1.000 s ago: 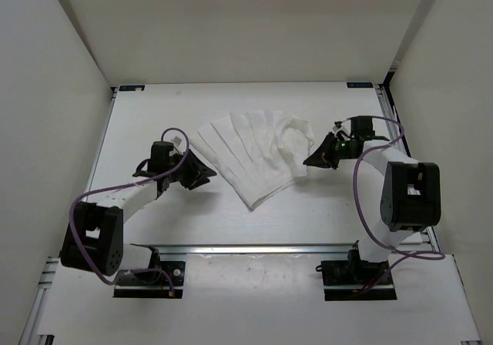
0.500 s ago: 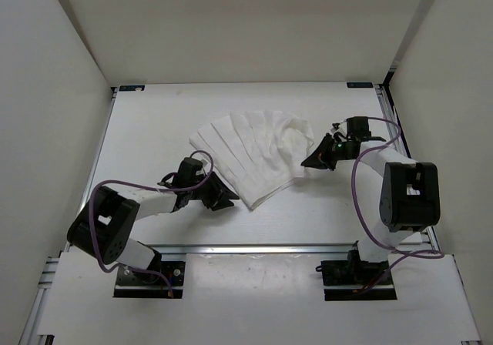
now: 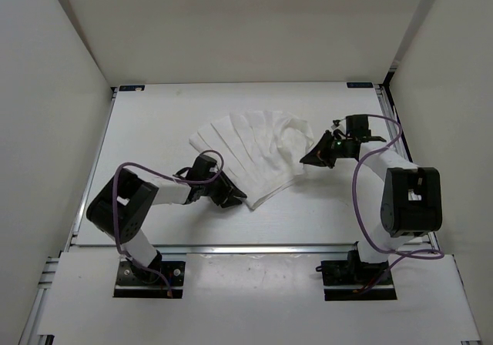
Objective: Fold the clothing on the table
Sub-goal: Flatten the skirt out
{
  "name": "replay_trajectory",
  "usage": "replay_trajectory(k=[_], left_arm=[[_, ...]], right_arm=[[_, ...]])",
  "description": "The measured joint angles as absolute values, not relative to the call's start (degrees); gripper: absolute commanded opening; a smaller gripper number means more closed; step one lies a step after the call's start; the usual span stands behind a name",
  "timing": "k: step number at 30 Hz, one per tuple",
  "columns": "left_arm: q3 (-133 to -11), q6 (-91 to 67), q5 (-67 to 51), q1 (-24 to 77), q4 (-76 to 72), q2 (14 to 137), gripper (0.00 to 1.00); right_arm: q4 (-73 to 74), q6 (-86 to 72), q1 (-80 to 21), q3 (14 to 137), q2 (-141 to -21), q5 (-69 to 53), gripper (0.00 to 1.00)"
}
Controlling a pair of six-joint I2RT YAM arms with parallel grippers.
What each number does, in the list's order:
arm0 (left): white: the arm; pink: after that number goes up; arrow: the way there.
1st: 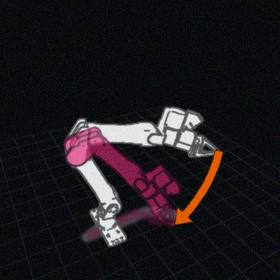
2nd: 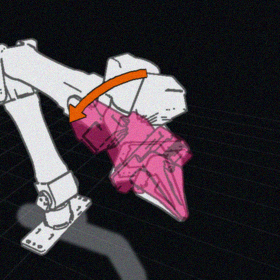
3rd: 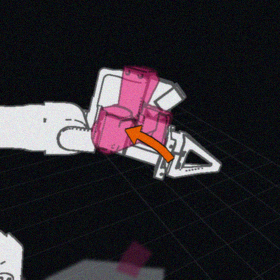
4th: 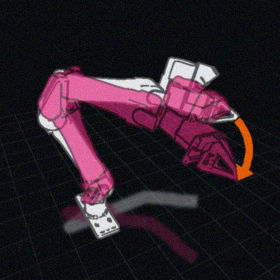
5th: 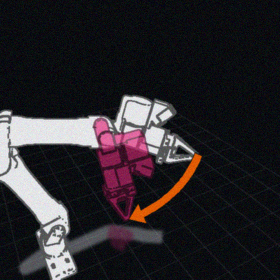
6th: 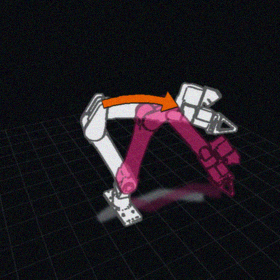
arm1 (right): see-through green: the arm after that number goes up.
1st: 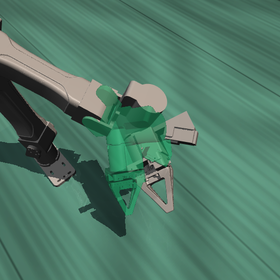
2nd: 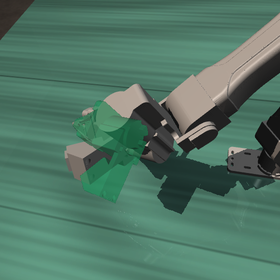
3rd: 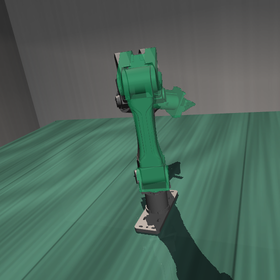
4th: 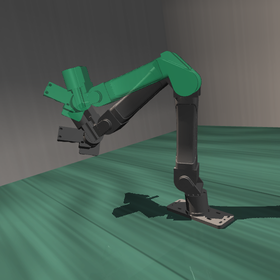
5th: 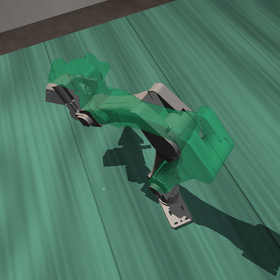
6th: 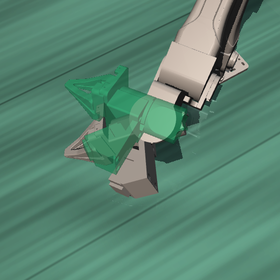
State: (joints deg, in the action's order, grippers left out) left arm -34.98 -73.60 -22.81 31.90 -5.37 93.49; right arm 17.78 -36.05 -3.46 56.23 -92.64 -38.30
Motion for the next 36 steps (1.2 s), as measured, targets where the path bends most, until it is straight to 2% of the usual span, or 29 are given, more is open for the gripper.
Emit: replay_trajectory(k=[4,6,7,9,17,22,24,28,29,36], left_arm=[[-36.5,-75.0,-23.6,33.1,-7.0,96.2,0.42],[-37.5,-75.8,-24.3,33.6,-8.6,98.1,0.37],[-38.0,-76.2,-24.8,33.9,-9.3,99.0,0.32],[-39.0,-76.8,-25.4,34.6,-10.6,100.9,0.00],[-41.9,-73.8,-26.9,33.1,-9.5,103.1,0.00],[-40.2,-65.9,-21.4,19.3,-0.4,95.0,0.00],[-40.4,-62.3,-20.3,12.4,2.2,91.3,0.02],[-42.9,-55.7,-21.9,9.3,6.5,88.2,0.46],[-43.0,-54.3,-21.8,9.3,7.2,88.2,0.51],[-38.2,-50.0,-20.5,11.7,11.4,85.3,0.56]], right_arm=[[17.5,-36.6,-3.5,56.1,-92.0,-37.9,0.00],[17.2,-36.9,-3.5,55.6,-91.5,-37.8,0.00],[17.1,-37.0,-3.5,55.4,-91.4,-37.8,0.00],[16.7,-37.1,-3.5,54.9,-91.2,-37.8,0.00],[16.9,-37.3,-3.0,54.2,-89.5,-37.7,0.00],[18.5,-37.1,-3.1,52.9,-87.4,-37.7,0.00],[19.2,-37.1,-3.4,51.3,-86.8,-38.2,0.00],[19.6,-37.1,-4.5,46.7,-87.8,-41.0,0.00],[19.7,-37.1,-4.1,45.6,-88.3,-40.8,0.00],[21.3,-36.7,-2.3,41.8,-91.6,-38.9,0.00]])
